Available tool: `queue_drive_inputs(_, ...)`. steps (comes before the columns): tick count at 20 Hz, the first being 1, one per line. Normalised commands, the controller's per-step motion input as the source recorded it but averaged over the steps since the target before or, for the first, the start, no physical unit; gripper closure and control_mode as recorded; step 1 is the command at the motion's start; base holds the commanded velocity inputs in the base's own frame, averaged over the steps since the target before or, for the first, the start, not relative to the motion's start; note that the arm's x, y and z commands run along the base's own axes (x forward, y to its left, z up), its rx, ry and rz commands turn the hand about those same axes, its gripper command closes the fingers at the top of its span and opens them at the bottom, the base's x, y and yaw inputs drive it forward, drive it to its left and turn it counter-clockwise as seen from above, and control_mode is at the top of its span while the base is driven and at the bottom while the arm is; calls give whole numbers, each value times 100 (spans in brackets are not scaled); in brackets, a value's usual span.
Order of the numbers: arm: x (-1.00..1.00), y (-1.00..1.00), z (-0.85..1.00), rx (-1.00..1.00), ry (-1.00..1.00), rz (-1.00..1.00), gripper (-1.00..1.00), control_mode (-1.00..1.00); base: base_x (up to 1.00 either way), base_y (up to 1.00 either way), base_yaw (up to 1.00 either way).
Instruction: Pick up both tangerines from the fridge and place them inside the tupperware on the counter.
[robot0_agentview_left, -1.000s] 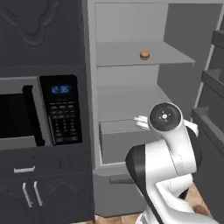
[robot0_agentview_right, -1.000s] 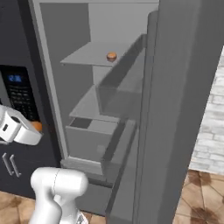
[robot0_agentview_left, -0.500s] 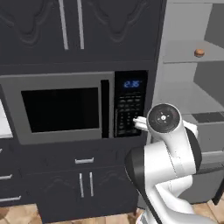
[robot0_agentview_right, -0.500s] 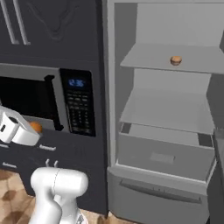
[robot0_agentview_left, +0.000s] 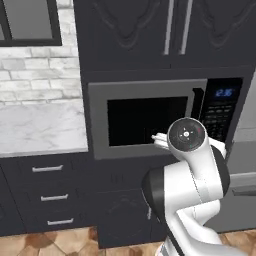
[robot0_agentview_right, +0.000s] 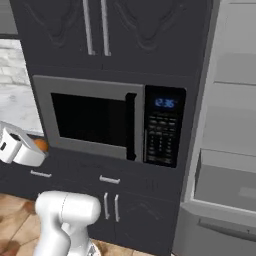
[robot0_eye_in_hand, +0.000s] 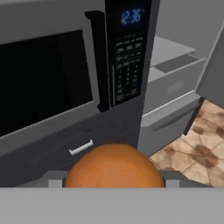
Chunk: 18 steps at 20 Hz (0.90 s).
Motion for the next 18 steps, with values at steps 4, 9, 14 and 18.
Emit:
queue_drive_inputs(4, 0, 0, 0, 0, 0, 0, 100, 100, 0, 100, 0)
queue_drive_inputs(9, 0, 0, 0, 0, 0, 0, 100, 100, 0, 100, 0)
queue_drive_inputs(14, 0, 0, 0, 0, 0, 0, 100, 100, 3, 100, 0)
queue_drive_inputs(18, 0, 0, 0, 0, 0, 0, 100, 100, 22, 100, 0)
